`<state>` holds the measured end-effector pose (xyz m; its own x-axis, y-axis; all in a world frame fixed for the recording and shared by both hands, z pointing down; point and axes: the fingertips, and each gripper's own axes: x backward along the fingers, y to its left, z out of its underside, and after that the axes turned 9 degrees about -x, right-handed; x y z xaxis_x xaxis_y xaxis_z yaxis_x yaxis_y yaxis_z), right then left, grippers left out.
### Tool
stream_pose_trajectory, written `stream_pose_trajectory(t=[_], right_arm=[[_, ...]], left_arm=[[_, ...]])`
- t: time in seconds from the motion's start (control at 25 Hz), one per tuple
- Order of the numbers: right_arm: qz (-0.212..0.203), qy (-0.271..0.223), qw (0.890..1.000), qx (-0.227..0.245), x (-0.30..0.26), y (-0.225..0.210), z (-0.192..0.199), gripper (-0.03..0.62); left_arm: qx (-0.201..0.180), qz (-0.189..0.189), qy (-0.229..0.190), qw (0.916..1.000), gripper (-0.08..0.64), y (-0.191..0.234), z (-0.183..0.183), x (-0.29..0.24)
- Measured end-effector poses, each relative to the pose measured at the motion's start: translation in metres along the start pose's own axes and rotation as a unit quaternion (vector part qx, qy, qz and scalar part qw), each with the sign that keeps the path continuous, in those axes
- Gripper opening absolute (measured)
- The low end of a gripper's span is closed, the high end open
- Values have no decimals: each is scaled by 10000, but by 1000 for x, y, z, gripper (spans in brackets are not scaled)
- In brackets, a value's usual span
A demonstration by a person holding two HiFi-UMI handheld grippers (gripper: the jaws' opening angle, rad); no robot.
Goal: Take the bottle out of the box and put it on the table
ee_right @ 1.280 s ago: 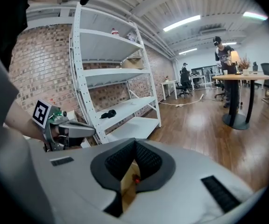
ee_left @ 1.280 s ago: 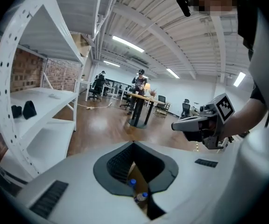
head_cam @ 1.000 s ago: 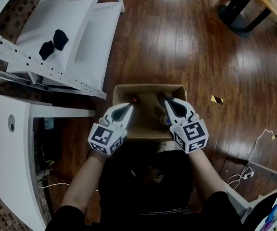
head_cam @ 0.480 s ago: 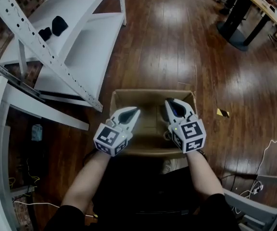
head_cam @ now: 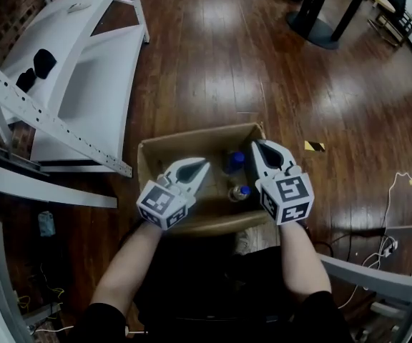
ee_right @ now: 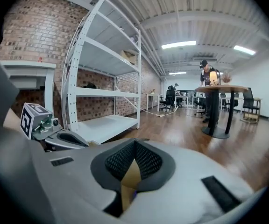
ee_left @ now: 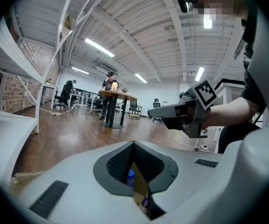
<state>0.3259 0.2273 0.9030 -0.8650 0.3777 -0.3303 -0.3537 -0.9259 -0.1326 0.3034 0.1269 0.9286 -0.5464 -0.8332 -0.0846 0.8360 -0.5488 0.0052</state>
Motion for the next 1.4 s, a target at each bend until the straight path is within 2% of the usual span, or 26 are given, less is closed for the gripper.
stream_pose_trajectory(t=[0.08,0.16,0.4,0.52,0.68,0.76,0.84,0.92,1.04,1.2,1.4], right_arm=[[212,-103,9994,236,12,-6,-10,3],[369,-219,9987,276,24,-17,-17,3],[807,-314,9959,-266,59,-64,-8,3],[813,-371,9947,-503,72,-68,-7,3],[751,-429,9943,-625,78,-64,-4,3],[712,-390,9947,-632,77,-61,-3,3],[679,-257,9949,-706,76,-60,0,3],[646,-143,9948,-770,75,-57,3,3],[562,-118,9957,-732,73,-51,0,3],[421,-91,9962,-763,73,-46,1,3],[485,-67,9945,-928,78,-54,5,3]], left_arm=[[-37,301,-119,9995,0,-16,-4,-22],[-70,547,-225,9982,0,-33,-9,-41],[-241,1183,-350,9921,0,-71,-11,-75],[-299,1288,-258,9909,0,-76,-1,-84],[-610,1497,-194,9867,0,-88,23,-94],[-667,1700,29,9832,5,-95,38,-98],[-640,1874,294,9798,62,-102,55,-101],[-635,2016,524,9760,83,-107,77,-104],[-664,2313,887,9666,178,-116,113,-108],[-799,2612,1332,9527,218,-129,160,-113],[-962,2742,1906,9377,386,-139,210,-122]])
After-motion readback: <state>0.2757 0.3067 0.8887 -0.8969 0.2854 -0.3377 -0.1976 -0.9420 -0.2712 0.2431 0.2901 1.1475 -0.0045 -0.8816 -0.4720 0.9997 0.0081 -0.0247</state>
